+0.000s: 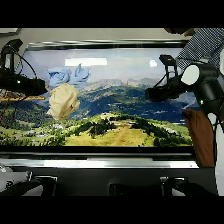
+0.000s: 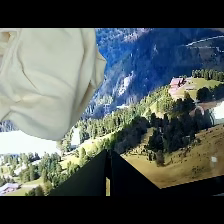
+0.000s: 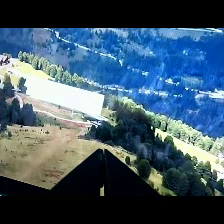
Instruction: Fold the clothes and pants, and hang the long-sleeved shirts on hangers.
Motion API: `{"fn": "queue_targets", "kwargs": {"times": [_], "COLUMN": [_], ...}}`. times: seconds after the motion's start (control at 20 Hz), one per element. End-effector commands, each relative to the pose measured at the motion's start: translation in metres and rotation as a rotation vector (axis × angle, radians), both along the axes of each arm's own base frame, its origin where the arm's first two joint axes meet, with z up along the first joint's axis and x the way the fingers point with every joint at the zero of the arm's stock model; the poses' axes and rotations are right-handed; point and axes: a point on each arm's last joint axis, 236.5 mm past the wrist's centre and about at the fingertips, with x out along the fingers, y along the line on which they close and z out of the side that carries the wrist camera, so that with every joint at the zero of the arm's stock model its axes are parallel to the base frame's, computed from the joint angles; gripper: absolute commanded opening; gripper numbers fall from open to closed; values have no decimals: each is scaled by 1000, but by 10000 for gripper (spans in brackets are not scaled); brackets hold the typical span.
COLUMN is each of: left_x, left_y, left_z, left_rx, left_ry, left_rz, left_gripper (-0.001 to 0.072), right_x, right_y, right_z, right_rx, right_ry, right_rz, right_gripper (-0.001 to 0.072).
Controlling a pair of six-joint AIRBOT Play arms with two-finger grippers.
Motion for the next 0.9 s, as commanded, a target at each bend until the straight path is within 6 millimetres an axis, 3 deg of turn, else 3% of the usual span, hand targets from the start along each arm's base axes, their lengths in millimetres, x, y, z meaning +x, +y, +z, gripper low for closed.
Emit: {"fn": "queue_targets", "kwargs": {"times": [0.0, 0.1, 0.15, 0.2, 0.25, 0.3, 0.4, 0.5, 0.7, 0.85], "left_x": [0, 0, 0, 3, 6, 9, 18, 38, 85, 99], "left_y": [0, 0, 1, 5, 11, 29, 66, 82, 89, 82], "left_z": [0, -1, -1, -1, -5, -10, -27, -57, -134, -185], "left_rx": [0, 0, 3, 9, 0, 40, 159, 183, 190, 188], "left_ry": [1, 1, 1, -3, 15, 29, 51, 90, 143, 198], "left_rz": [0, 1, 2, 21, 95, 180, 255, 285, 292, 274], "left_gripper": [15, 16, 68, 282, 576, 720, 720, 720, 720, 720], "right_x": [0, 0, 0, 0, 0, 1, -1, -2, -1, -1], "right_y": [0, 0, 0, 0, 0, 0, 0, 0, 0, 0], "right_z": [0, 0, 0, 0, 0, 1, 0, -1, 0, 0], "right_rx": [0, 0, 0, 0, 0, 1, 0, -1, 12, 26], "right_ry": [0, 0, 0, 0, -1, -5, 2, 7, 14, 26], "right_rz": [0, 0, 0, 0, 0, -1, 0, 1, -35, -75], "right_gripper": [29, 29, 29, 29, 29, 29, 29, 29, 30, 32]}}
